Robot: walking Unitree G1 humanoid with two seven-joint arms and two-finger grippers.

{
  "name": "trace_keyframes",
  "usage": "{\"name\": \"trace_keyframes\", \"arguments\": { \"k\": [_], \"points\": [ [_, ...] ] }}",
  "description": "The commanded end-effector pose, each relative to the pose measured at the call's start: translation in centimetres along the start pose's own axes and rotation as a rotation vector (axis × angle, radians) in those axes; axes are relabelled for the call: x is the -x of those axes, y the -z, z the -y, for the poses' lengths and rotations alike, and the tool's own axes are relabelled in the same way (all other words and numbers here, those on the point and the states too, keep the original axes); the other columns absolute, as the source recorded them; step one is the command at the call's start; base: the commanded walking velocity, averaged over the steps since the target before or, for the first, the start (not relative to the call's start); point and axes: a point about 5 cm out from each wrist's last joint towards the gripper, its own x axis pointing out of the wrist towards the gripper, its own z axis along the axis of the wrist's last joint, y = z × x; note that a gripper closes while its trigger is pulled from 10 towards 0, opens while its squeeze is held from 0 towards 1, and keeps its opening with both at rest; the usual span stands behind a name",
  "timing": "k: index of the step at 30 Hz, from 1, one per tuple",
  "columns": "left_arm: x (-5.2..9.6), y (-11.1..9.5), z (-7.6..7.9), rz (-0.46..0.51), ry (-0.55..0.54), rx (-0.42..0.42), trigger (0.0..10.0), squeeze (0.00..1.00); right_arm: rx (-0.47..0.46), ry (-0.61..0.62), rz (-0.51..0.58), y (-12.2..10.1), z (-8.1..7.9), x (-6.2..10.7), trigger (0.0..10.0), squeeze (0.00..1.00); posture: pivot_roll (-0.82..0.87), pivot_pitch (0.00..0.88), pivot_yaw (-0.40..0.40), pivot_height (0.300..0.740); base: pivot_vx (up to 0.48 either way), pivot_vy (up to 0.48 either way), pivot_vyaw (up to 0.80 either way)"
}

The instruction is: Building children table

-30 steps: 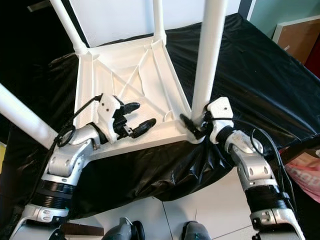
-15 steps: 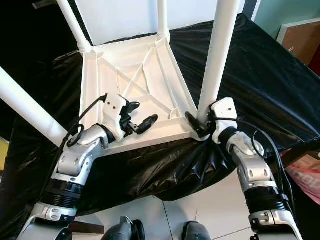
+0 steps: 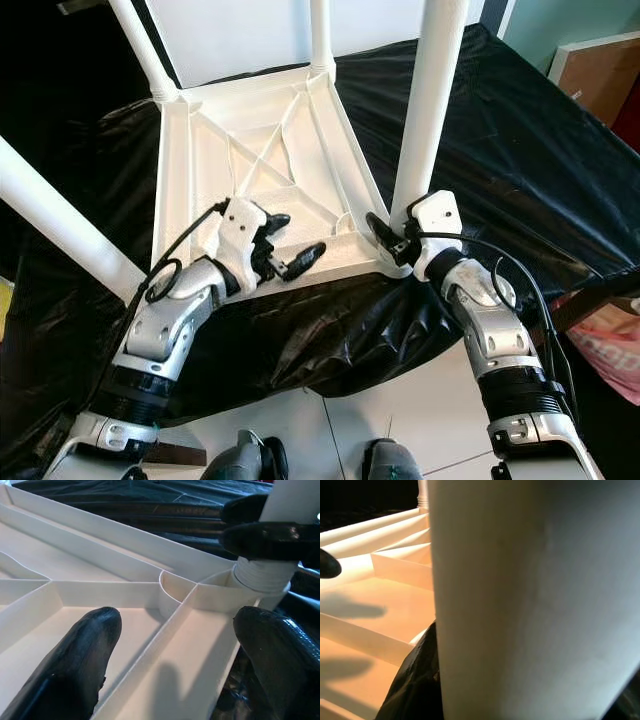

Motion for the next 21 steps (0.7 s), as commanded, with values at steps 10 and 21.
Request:
{"name": "trace_keyframes", "arguments": {
  "k": [10,21],
  "points": [
    [0.5,0.3,-0.3,-0.003,-0.110,-0.055,10.0,0.00,-0.022,0.147,-0.089,1.2,-0.1,1.0,10.0,0.00,-0.08,0.117,0.027,0.740,0.000,0.000,0.00],
    [0.5,0.4,-0.3,-0.001,-0.127,-0.047,10.0,0.00,-0.143,0.474,-0.129,1.9,-2.4,1.4,10.0,0.00,-0.09,0.120,0.047,0.740,0.000,0.000,0.00]
  ]
}}
